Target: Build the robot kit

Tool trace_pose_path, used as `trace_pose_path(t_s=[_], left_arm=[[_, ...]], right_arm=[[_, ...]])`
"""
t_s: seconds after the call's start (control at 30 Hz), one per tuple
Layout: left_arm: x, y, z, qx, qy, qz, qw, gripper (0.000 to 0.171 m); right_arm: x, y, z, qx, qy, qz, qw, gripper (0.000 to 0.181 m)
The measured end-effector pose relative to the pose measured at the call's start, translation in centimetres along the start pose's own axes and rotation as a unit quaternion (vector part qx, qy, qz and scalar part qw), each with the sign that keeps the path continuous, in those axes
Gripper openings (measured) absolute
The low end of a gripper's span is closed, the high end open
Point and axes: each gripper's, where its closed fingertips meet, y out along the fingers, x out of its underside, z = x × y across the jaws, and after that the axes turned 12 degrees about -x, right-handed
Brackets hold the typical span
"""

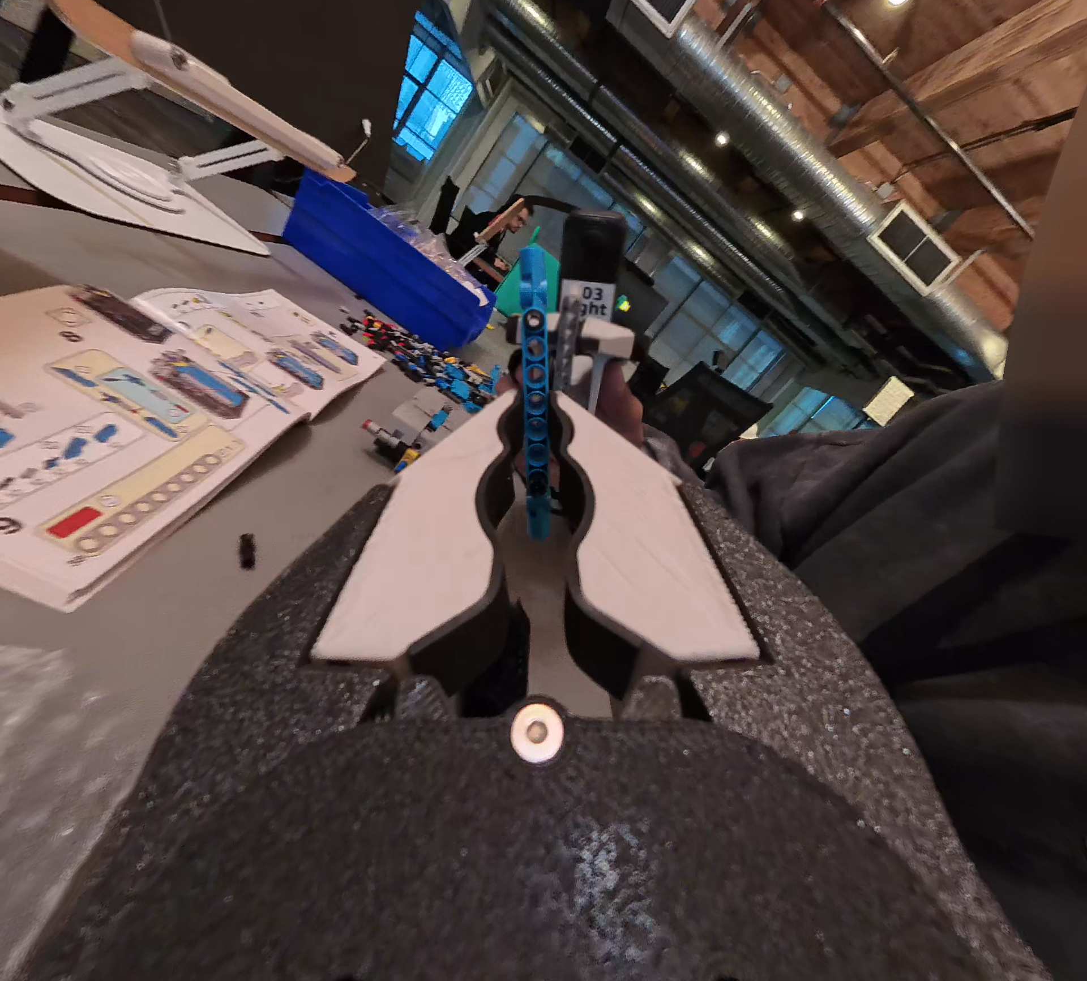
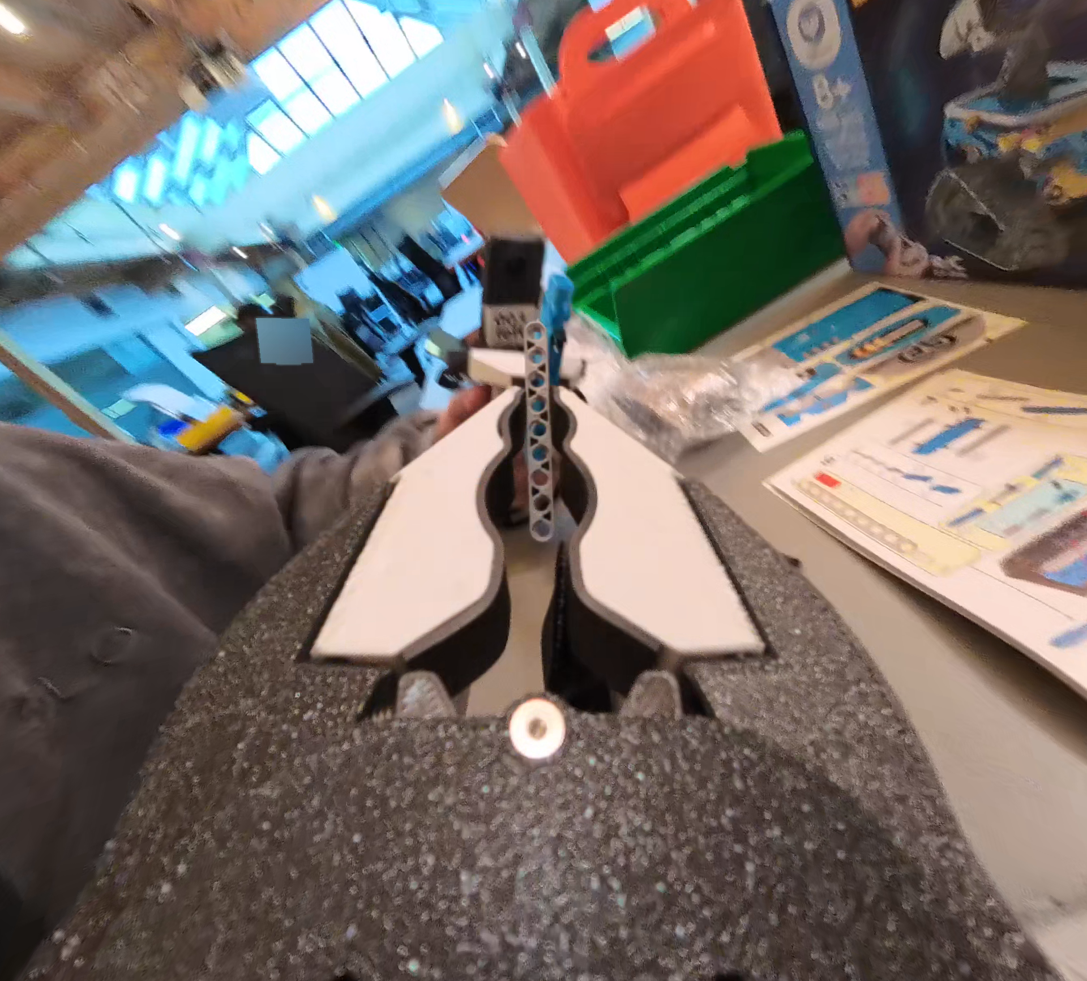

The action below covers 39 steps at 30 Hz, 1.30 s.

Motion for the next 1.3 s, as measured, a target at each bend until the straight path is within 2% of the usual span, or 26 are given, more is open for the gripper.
trace_pose_path(t_s=[0.17,0.23,0.43,0.53,0.8,1.0,1.3], left_arm=[[1.1,0.9,1.5,0.040,-0.043,-0.007,0.998,0.006],[1.9,1.3,1.3,0.031,-0.043,-0.025,0.998,0.006],[2.3,1.4,0.8,0.019,-0.043,-0.029,0.998,0.005],[2.5,1.4,1.4,0.035,-0.040,-0.038,0.998,0.007],[2.6,1.5,1.1,0.009,0.008,-0.037,0.999,0.006],[3.2,1.5,1.6,0.021,0.004,-0.056,0.998,0.005],[4.0,1.8,0.8,0.011,-0.030,-0.078,0.996,0.005]], right_arm=[[0.1,0.5,0.2,-0.017,0.040,0.025,0.999,0.006],[0.4,0.9,-0.2,-0.038,0.056,0.024,0.997,0.006],[0.9,0.9,0.3,-0.025,0.059,0.017,0.998,0.006],[0.9,1.0,0.0,-0.040,0.072,0.020,0.996,0.006],[1.8,1.4,-0.2,-0.035,0.065,-0.011,0.997,0.006],[1.1,0.7,0.4,-0.050,0.102,0.024,0.993,0.006],[2.2,1.1,0.7,-0.063,0.136,0.013,0.989,0.006]])
